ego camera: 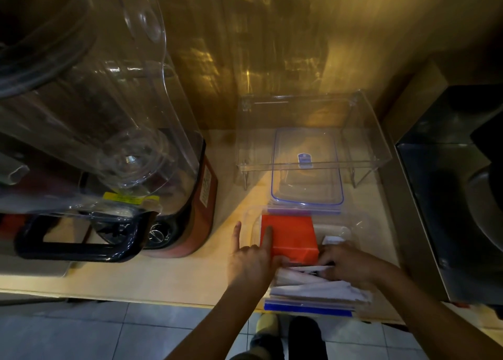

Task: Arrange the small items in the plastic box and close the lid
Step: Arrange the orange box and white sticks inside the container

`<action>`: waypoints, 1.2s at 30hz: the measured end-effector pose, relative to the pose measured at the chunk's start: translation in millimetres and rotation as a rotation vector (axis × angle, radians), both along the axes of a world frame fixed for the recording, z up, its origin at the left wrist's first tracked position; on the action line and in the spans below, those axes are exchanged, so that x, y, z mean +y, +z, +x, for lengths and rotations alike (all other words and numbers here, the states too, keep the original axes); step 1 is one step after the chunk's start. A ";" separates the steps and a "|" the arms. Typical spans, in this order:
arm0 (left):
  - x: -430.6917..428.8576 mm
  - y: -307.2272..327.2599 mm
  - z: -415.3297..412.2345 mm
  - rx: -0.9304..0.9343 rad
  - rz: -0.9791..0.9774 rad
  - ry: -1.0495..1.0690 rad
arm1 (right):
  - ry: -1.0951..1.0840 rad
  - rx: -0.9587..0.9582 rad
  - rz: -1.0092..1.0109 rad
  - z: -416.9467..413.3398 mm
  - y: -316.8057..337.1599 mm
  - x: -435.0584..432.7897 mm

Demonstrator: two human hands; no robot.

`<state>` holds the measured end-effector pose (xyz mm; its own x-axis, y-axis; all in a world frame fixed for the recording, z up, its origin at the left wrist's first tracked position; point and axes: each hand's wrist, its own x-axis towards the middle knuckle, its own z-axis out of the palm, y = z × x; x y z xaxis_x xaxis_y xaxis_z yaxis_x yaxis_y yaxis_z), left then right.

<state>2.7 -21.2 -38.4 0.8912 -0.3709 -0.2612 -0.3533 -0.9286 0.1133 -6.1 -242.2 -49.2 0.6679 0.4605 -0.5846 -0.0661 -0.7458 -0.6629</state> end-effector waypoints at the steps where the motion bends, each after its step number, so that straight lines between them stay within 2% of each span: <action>1: -0.5 -1.4 0.3 0.006 0.005 0.003 | 0.014 0.053 0.013 1.2 -0.2 0.2; 4: -0.3 -2.6 -0.8 0.002 0.032 0.003 | -0.086 0.142 0.121 3.0 -0.2 -0.5; 8: -1.7 -1.6 -4.1 -0.014 0.102 0.003 | -0.575 0.188 0.448 -0.6 0.7 6.9; 10: -2.5 -1.8 -4.7 -0.015 0.130 0.007 | -0.638 0.158 0.460 -1.8 -2.1 13.5; 13: -3.2 -0.9 -4.7 -0.016 0.128 0.025 | -0.543 0.124 0.372 -0.8 -4.5 21.4; 18: -1.9 2.7 -3.3 -0.003 0.064 0.058 | -0.501 0.001 0.111 0.3 -7.9 22.6; 21: 1.7 2.0 -4.3 -0.030 0.013 0.021 | -0.381 -0.138 -0.091 2.9 -8.3 21.9; 26: 7.9 0.7 7.8 -0.023 0.025 -0.002 | -0.403 -0.111 -0.083 6.4 -8.4 24.1; 32: 2.4 -2.2 23.7 -0.025 0.077 0.000 | -0.236 -0.272 -0.214 6.9 -8.0 27.2; 36: 1.2 0.7 23.2 -0.018 0.053 0.007 | -0.091 -0.219 -0.236 7.6 -9.2 18.5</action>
